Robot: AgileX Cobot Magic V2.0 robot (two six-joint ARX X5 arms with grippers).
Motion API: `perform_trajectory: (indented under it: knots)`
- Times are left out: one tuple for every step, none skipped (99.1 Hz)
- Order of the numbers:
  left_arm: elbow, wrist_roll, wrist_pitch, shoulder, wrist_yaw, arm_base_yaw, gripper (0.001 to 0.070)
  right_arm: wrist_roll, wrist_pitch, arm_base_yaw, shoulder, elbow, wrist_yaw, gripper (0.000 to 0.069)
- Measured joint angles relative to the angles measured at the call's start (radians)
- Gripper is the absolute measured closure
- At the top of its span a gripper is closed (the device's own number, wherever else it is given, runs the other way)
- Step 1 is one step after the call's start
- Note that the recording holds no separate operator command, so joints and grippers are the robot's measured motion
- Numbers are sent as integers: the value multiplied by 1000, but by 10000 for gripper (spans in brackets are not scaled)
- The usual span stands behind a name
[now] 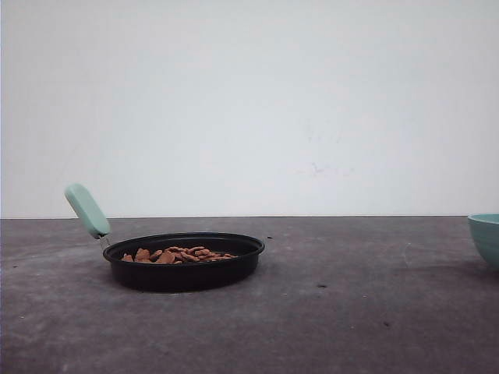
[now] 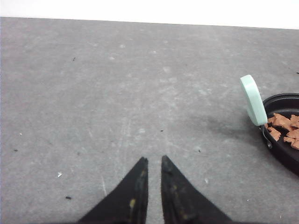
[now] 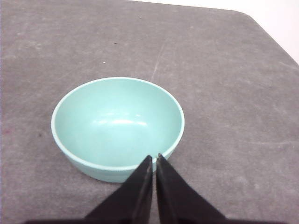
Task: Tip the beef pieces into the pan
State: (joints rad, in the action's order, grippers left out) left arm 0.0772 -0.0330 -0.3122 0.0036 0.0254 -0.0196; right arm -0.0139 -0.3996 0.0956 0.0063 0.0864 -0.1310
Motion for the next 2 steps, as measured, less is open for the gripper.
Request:
perform_trajectory:
  knots:
    - [0,0,0,0,0,0,685,0,0,0,0,0,0,681]
    - [0,0,0,0,0,0,685,0,0,0,0,0,0,681]
